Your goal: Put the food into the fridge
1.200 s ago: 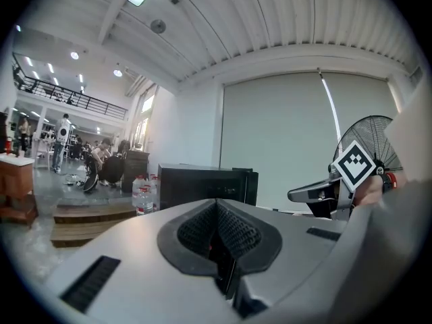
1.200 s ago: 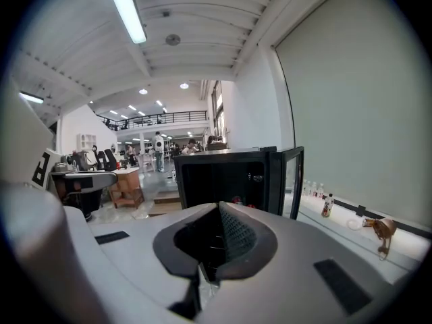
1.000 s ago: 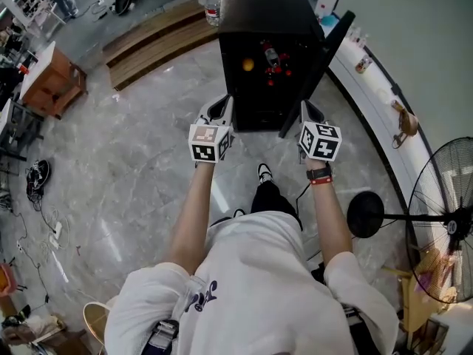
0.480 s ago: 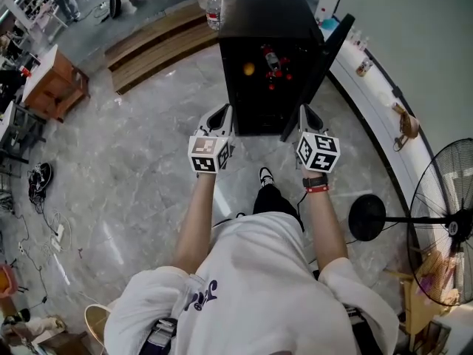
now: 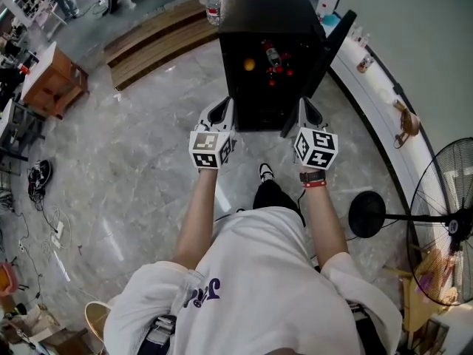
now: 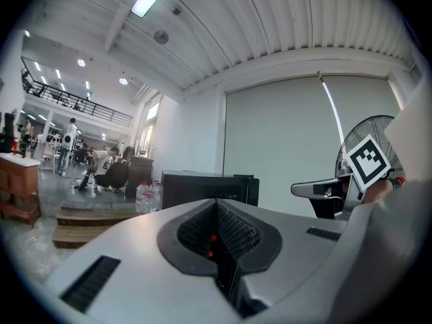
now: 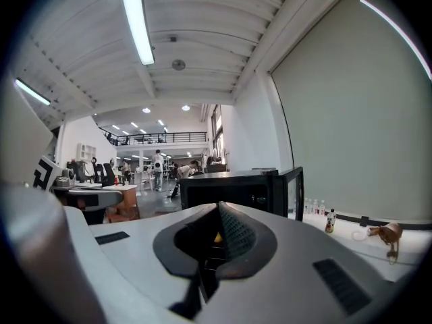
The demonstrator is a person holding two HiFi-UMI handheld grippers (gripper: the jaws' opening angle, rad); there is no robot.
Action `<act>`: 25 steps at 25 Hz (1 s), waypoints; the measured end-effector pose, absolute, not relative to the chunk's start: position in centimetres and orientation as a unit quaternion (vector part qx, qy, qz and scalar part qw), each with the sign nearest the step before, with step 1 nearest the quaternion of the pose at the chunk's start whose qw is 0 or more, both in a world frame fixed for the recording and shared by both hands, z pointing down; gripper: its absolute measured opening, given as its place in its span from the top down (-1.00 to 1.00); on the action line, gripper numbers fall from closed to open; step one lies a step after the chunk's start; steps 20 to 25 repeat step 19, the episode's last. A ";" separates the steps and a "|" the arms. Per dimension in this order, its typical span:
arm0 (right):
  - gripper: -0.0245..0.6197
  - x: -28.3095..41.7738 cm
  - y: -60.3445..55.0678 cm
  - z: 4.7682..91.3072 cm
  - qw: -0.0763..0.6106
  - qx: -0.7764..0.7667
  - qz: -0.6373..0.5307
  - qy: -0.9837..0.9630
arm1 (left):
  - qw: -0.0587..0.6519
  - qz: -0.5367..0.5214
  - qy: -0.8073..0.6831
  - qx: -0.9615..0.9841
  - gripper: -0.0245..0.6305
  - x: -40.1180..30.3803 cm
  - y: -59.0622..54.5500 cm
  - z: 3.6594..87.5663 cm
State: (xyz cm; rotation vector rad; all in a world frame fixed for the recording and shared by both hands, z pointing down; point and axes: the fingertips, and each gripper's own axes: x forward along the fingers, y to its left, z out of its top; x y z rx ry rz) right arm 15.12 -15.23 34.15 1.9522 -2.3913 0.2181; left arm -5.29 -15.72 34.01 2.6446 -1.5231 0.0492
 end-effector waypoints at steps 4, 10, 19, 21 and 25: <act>0.89 14.8 -15.4 34.5 0.024 0.626 0.078 -0.775 | 0.046 0.014 -0.498 0.866 0.87 -5.2 -15.9 34.1; 0.89 14.6 -16.6 34.9 0.035 0.612 0.078 -0.787 | 0.053 0.014 -0.495 0.867 0.87 -4.5 -17.1 34.8; 0.89 14.7 -18.5 36.4 0.086 0.566 0.077 -0.816 | 0.078 0.017 -0.509 0.857 0.87 -5.7 -18.6 36.9; 0.89 14.7 -18.5 36.4 0.086 0.566 0.077 -0.816 | 0.078 0.017 -0.509 0.857 0.87 -5.7 -18.6 36.9; 0.89 14.7 -18.5 36.4 0.086 0.566 0.077 -0.816 | 0.078 0.017 -0.509 0.857 0.87 -5.7 -18.6 36.9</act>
